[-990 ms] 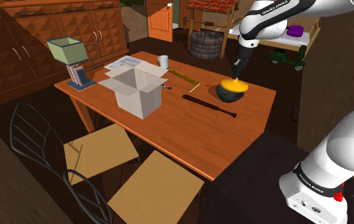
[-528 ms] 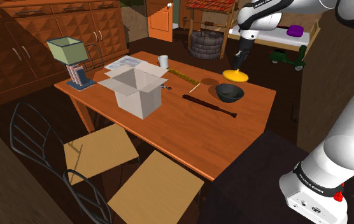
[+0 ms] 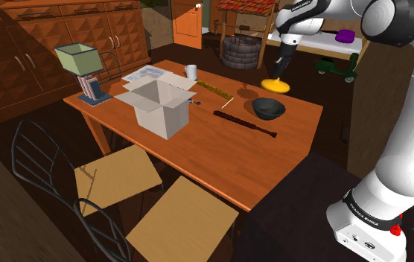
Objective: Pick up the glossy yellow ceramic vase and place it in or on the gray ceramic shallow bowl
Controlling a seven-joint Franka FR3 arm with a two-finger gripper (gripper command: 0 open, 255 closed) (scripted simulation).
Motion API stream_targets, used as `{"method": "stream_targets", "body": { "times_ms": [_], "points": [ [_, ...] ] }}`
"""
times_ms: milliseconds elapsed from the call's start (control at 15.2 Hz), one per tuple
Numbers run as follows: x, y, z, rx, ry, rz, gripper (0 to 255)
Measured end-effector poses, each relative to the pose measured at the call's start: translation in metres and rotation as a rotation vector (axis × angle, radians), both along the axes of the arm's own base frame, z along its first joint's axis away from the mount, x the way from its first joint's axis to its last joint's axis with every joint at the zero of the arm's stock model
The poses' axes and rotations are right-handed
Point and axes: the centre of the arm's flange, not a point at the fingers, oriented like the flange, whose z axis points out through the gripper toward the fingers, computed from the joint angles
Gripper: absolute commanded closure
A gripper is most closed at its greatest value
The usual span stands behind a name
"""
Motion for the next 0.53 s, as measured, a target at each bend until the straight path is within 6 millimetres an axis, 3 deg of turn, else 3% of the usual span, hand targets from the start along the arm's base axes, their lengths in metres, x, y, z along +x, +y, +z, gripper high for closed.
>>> {"method": "stream_targets", "body": {
  "times_ms": [528],
  "points": [
    [0.0, 0.001, -0.042, 0.0, 0.0, 0.0, 255]
  ]
}}
